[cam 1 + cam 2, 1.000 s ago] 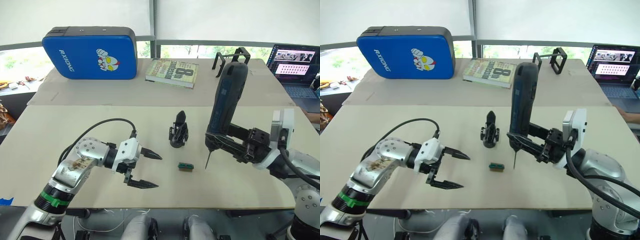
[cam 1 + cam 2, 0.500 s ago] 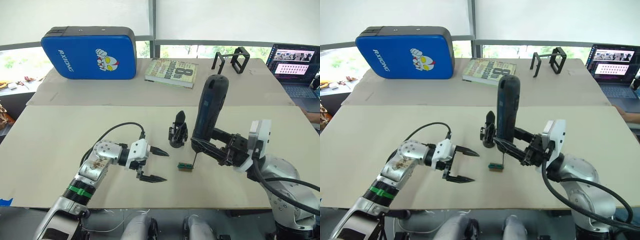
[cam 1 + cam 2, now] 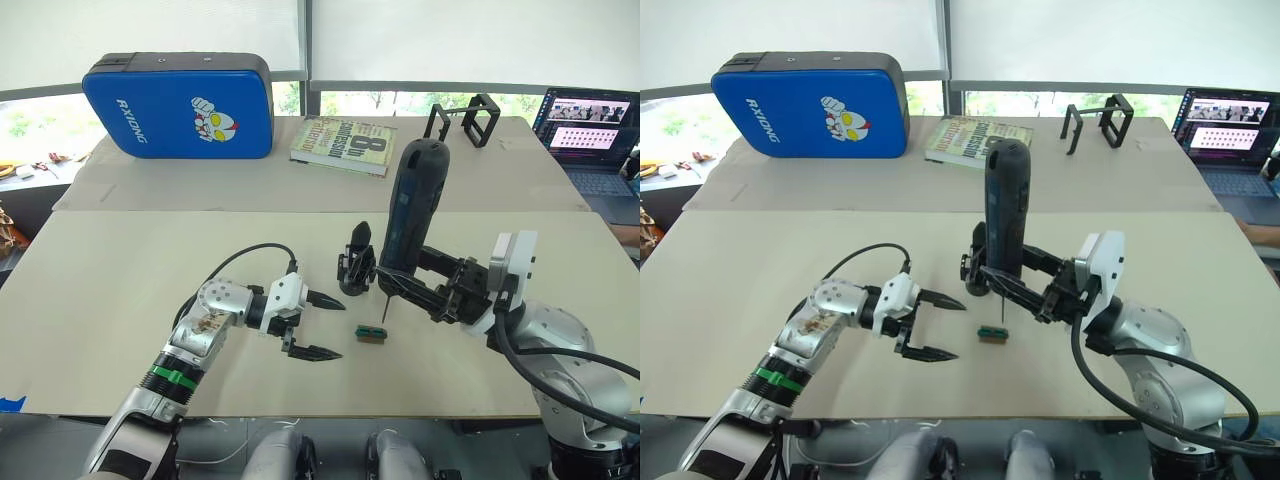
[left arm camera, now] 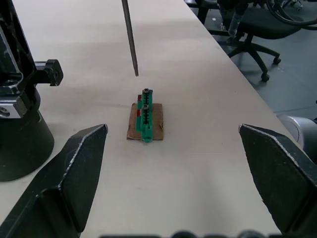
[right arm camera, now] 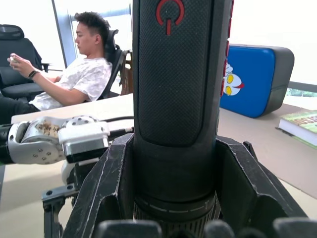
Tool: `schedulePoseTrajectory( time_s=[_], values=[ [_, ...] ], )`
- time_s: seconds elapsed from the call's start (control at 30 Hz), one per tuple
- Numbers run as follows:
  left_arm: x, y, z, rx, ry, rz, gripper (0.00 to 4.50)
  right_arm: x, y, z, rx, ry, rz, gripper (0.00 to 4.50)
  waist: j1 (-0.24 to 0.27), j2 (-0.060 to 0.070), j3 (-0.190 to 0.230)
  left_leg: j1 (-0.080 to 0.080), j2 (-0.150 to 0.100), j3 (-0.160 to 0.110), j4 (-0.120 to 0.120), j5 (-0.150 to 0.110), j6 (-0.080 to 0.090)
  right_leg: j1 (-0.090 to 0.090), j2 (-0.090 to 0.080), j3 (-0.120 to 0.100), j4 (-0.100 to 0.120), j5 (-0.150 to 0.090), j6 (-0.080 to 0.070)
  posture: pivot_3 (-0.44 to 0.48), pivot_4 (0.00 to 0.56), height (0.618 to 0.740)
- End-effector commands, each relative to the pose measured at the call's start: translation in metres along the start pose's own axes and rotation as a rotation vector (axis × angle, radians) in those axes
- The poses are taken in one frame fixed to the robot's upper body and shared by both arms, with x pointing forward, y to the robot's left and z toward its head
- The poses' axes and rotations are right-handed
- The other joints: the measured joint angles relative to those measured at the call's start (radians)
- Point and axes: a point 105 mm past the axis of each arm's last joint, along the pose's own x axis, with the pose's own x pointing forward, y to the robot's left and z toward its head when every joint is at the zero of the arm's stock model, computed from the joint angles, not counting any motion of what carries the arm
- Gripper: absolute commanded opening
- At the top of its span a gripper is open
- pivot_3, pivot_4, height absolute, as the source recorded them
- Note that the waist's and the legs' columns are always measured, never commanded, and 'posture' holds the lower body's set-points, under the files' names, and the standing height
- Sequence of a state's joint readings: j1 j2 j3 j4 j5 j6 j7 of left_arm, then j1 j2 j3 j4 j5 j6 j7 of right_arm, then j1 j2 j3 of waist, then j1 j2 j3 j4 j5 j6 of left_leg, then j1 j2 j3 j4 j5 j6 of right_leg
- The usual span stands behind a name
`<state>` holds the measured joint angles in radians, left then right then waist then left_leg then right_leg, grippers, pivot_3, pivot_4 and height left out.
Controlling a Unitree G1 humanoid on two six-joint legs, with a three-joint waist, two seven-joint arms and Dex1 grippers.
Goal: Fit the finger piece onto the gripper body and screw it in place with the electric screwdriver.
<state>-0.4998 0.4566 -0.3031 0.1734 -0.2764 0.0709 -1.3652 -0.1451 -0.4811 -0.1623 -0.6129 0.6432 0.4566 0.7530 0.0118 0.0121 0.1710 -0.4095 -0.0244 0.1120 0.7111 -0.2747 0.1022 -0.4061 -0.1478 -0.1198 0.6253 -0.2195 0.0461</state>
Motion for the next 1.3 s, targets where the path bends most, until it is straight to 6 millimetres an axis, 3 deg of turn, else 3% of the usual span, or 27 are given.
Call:
schedulePoseTrajectory(
  time_s=[0.03, 0.53, 1.3],
  values=[
    [0.002, 0.001, 0.007, 0.022, -0.007, -0.005, 4.5, 0.003, 0.008, 0.017, -0.048, -0.053, 0.032, 1.86, 0.0, 0.0, 0.0, 0.0, 0.0, 0.0, 0.0, 0.0, 0.0, 0.0, 0.0, 0.0, 0.0, 0.0, 0.0, 0.0, 0.15, 0.74],
    [0.005, 0.005, 0.008, 0.04, 0.007, 0.001, 4.5, -0.007, 0.002, 0.003, -0.024, -0.022, 0.027, 1.86, 0.0, 0.0, 0.0, 0.0, 0.0, 0.0, 0.0, 0.0, 0.001, 0.0, 0.0, 0.0, 0.0, 0.0, 0.0, 0.0, 0.15, 0.74],
    [0.011, 0.004, 0.006, 0.035, 0.016, -0.012, 4.5, -0.003, 0.005, 0.004, -0.047, -0.036, 0.056, 1.86, 0.001, 0.0, 0.0, 0.0, 0.0, 0.0, 0.0, -0.001, 0.001, 0.0, 0.0, 0.0, 0.0, 0.0, 0.0, 0.0, 0.15, 0.74]
  ],
)
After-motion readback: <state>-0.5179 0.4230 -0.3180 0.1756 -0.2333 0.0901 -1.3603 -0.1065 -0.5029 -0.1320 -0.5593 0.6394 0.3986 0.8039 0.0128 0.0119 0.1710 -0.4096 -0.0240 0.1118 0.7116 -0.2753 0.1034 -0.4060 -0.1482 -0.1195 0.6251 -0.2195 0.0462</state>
